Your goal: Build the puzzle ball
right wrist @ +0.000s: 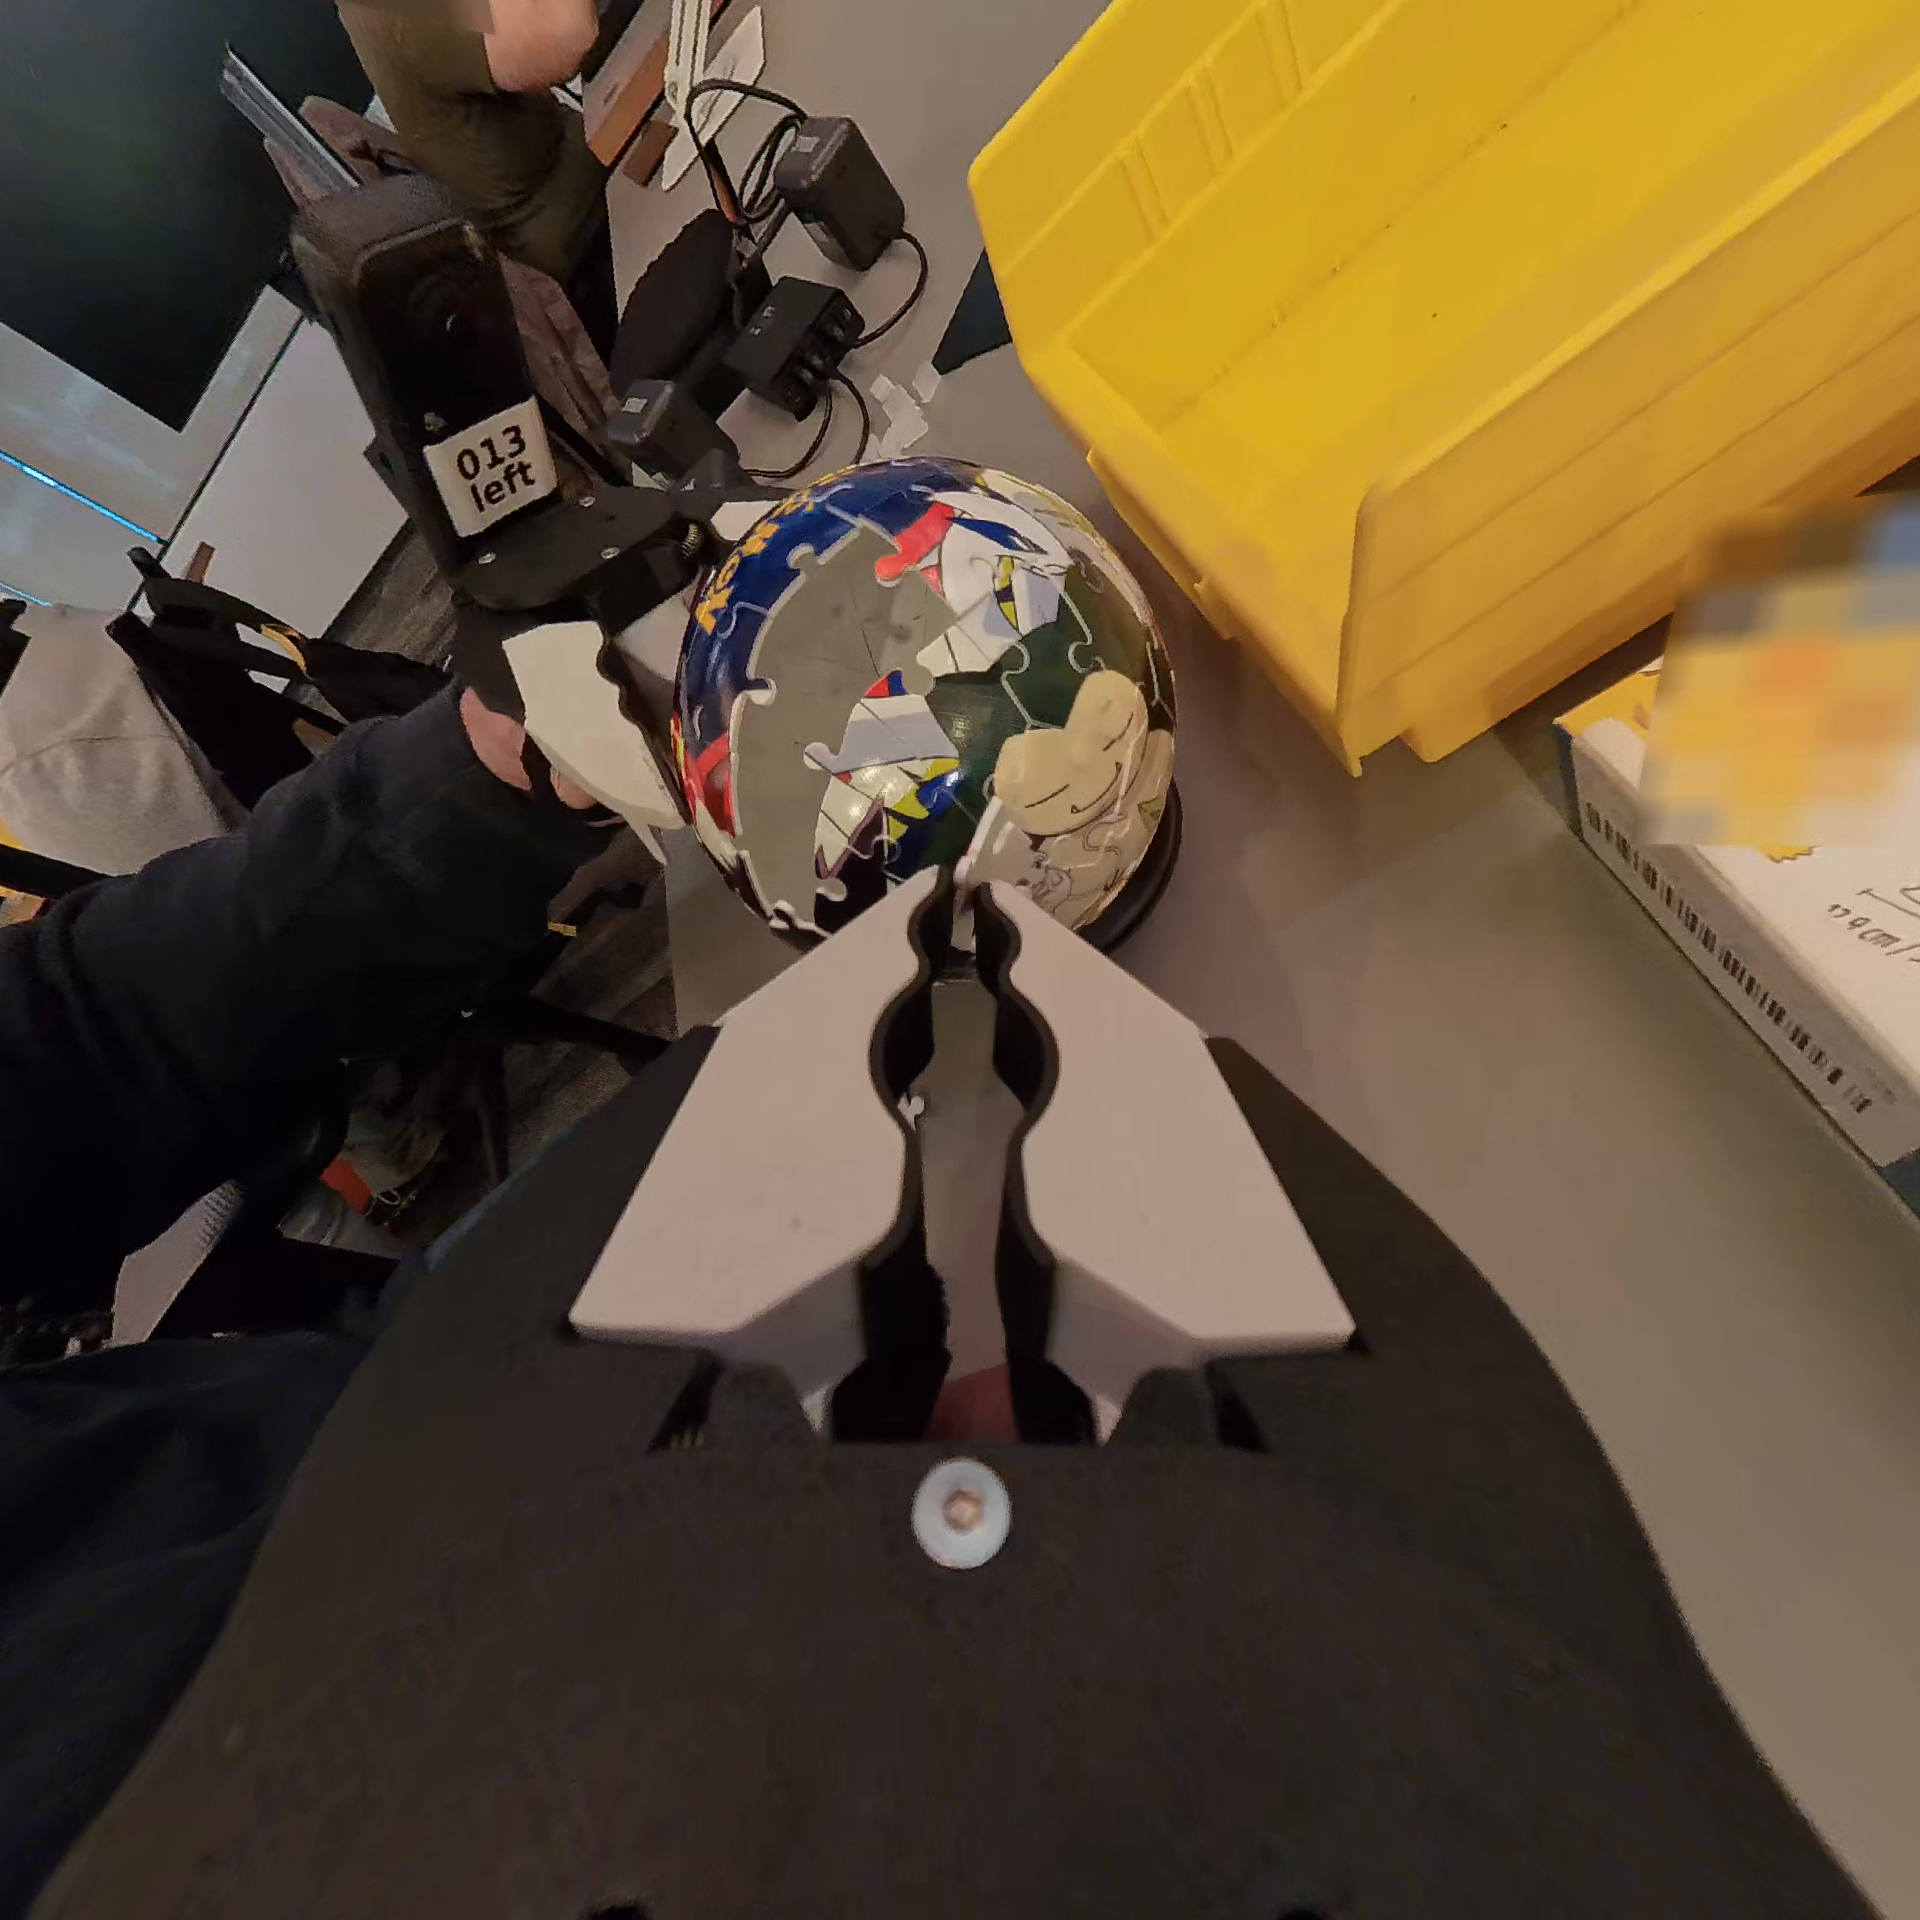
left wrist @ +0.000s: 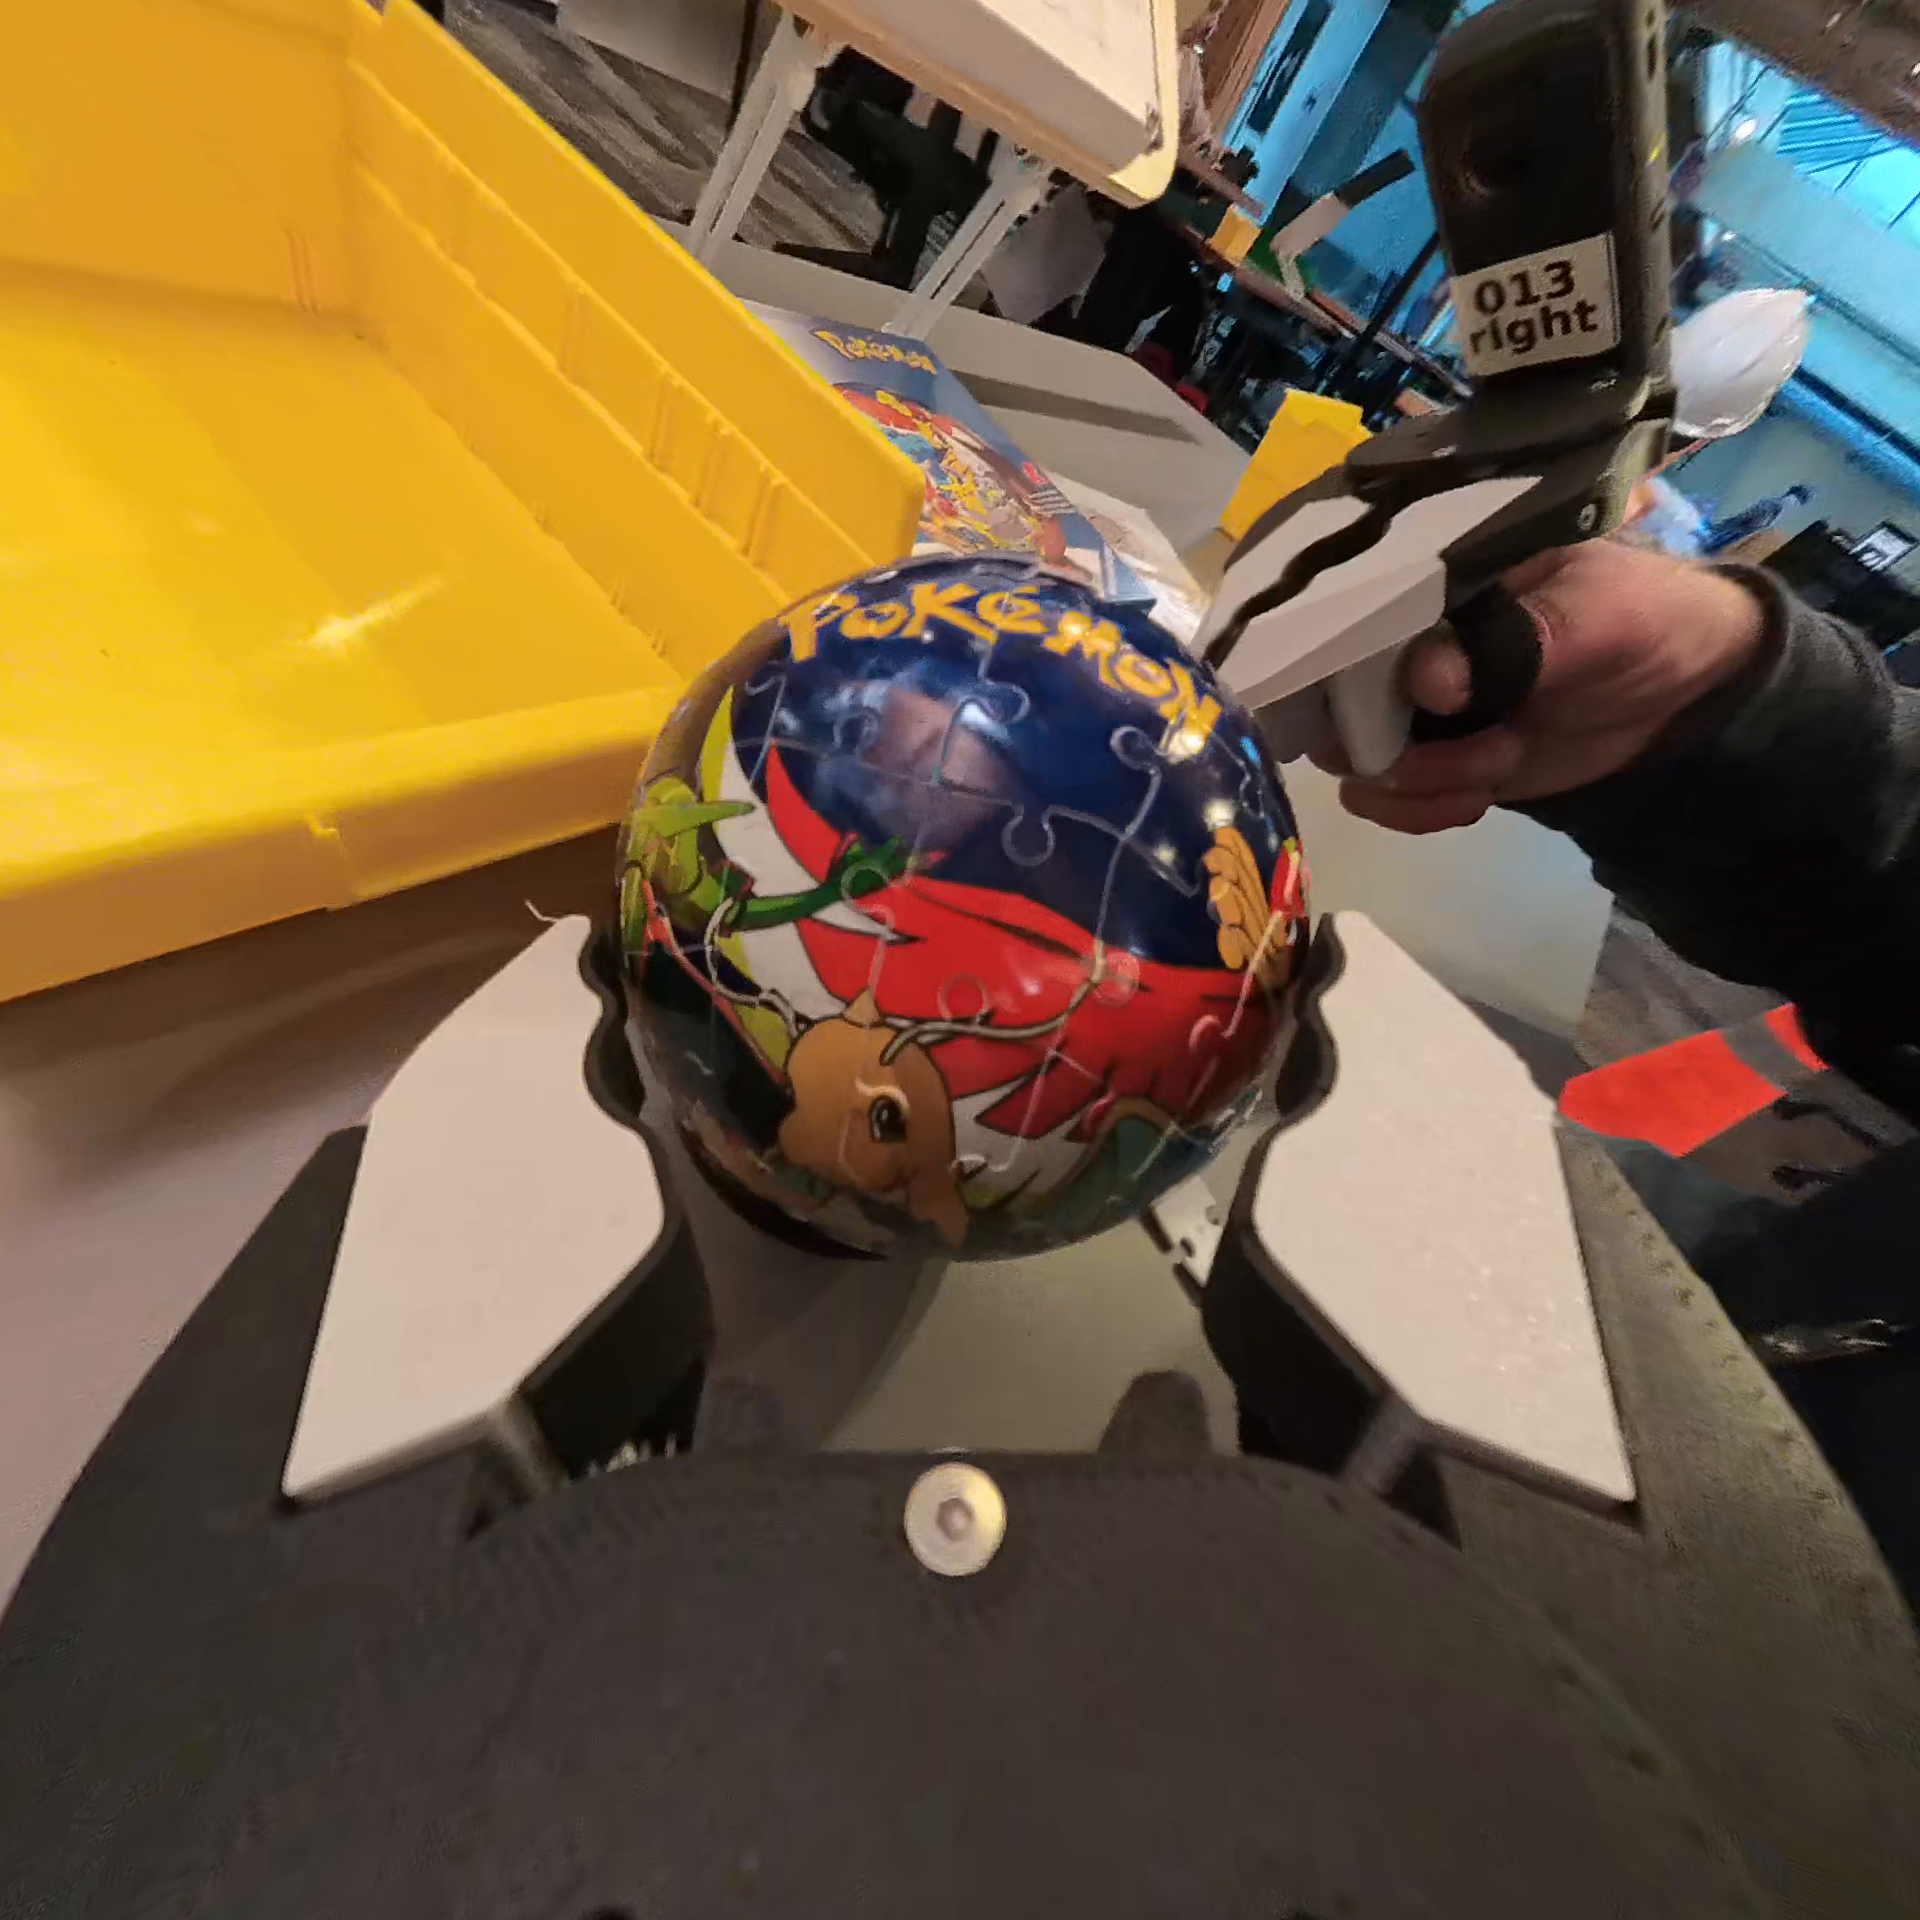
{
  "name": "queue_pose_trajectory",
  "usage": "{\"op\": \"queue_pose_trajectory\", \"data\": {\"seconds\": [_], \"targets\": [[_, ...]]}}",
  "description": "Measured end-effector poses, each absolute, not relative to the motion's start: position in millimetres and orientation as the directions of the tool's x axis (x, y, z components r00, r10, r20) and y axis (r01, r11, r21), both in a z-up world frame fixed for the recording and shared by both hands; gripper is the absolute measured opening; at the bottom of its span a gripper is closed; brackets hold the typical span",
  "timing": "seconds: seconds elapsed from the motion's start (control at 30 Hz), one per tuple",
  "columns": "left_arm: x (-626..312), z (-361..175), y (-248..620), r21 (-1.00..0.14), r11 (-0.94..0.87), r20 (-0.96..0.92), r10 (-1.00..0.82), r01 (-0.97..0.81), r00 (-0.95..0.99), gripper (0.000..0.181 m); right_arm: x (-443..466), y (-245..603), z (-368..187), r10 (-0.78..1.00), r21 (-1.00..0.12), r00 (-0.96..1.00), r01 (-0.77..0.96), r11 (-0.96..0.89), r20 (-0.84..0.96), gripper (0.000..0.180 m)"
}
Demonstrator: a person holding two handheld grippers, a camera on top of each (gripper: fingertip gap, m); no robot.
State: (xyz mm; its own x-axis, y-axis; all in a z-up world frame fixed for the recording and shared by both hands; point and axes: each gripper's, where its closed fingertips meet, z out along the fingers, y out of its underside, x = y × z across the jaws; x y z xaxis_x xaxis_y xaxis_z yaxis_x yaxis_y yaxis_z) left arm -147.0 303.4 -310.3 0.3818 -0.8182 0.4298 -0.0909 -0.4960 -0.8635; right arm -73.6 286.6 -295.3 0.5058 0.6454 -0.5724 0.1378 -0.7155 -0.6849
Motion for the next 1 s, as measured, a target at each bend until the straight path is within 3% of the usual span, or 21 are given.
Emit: {"op": "queue_pose_trajectory", "data": {"seconds": [0.17, 0.47, 0.67, 1.0], "targets": [[-149.7, -305.2, 311.3, -0.806, -0.591, 0.552, -0.773, -0.038, 0.313, 0.117, -67.6, 287.9, -295.8, 0.64, -0.683, 0.497, 0.123, -0.72, -0.585, 0.0], [-157.7, -298.1, 311.1, -0.83, -0.555, 0.505, -0.792, -0.061, 0.343, 0.12, -67.3, 274.3, -270.8, 0.647, -0.672, 0.312, 0.036, -0.74, -0.696, 0.0], [-172.0, -285.6, 301.5, -0.89, -0.444, 0.362, -0.824, -0.101, 0.436, 0.119, -57.5, 259.5, -251.7, 0.58, -0.583, 0.055, -0.056, -0.811, -0.813, 0.0], [-173.1, -270.1, 284.0, -0.937, -0.257, 0.093, -0.835, -0.235, 0.542, 0.111, -76.9, 256.1, -240.3, 0.649, -0.649, 0.058, 0.019, -0.76, -0.758, 0.0]]}}
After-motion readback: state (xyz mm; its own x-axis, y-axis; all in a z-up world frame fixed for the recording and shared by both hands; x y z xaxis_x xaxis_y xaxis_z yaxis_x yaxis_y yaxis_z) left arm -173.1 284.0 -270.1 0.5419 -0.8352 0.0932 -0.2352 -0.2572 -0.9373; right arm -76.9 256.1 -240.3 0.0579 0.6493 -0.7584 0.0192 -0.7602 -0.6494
